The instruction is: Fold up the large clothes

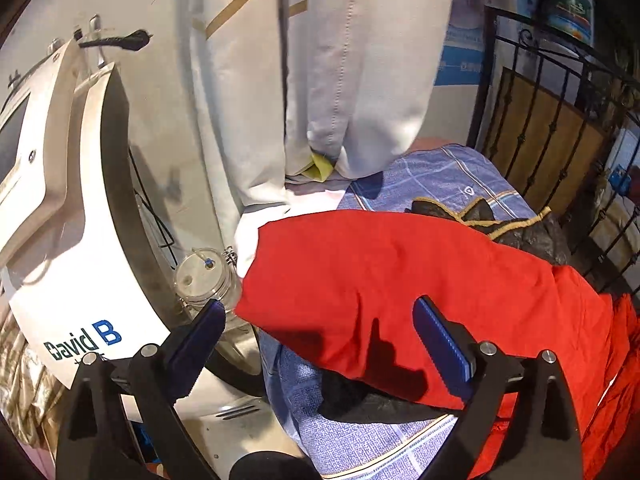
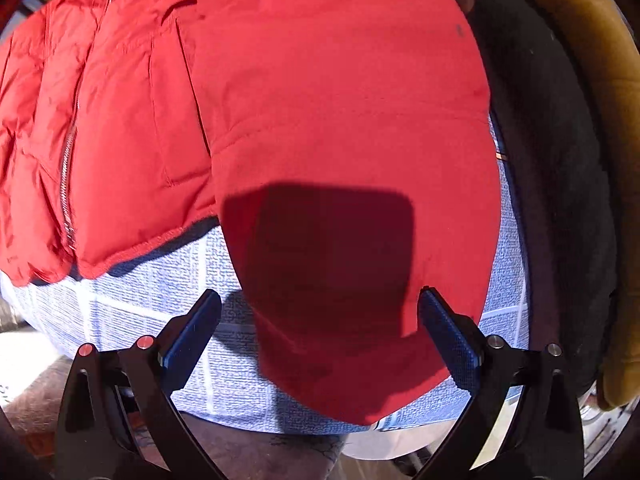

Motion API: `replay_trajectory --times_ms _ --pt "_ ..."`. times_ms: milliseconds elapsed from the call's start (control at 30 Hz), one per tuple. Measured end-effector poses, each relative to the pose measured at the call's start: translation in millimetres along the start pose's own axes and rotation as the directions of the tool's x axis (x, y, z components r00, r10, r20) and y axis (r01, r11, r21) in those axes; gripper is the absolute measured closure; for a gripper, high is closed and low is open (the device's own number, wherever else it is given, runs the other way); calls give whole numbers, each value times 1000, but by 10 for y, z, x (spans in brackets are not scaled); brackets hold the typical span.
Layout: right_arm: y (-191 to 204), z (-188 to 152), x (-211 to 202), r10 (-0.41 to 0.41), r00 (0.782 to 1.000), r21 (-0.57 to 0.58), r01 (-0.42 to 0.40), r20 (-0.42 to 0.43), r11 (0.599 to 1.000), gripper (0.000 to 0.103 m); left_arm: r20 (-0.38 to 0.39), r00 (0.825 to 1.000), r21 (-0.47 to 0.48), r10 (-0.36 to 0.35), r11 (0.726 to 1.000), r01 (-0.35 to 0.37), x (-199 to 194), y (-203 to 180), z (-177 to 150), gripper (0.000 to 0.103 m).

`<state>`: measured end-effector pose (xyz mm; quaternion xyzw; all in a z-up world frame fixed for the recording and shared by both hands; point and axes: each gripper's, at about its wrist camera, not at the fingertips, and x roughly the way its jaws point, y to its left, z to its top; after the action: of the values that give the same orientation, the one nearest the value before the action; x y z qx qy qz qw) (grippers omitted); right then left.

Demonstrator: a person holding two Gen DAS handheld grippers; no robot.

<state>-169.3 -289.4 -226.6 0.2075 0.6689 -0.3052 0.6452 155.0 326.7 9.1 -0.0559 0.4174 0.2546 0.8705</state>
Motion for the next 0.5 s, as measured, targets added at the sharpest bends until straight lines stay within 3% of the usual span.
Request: replay_trajectory --times_ms 133,200,267,333,433,500 --pt "141 -19 160 -110 994 -104 111 19 988 7 0 994 89 -105 991 105 -241 -432 -142 10" --pt "186 -37 207 -160 986 -145 165 50 975 25 -7 987 138 -158 978 157 -343 -682 -240 10" --pt "168 -37 203 -167 983 -153 176 70 972 55 -4 977 225 -213 952 208 -485 -979 -367 10" --pt "54 3 93 -104 991 -109 113 83 988 74 -1 970 312 -242 922 231 -591 -1228 -492 10" --pt "-239 152 -278 27 992 22 -30 124 999 85 -35 954 383 -297 878 288 -688 -1490 -668 10" --pt "-491 314 -668 100 974 100 -122 202 987 86 -63 944 403 -323 857 320 -701 -1604 -763 10"
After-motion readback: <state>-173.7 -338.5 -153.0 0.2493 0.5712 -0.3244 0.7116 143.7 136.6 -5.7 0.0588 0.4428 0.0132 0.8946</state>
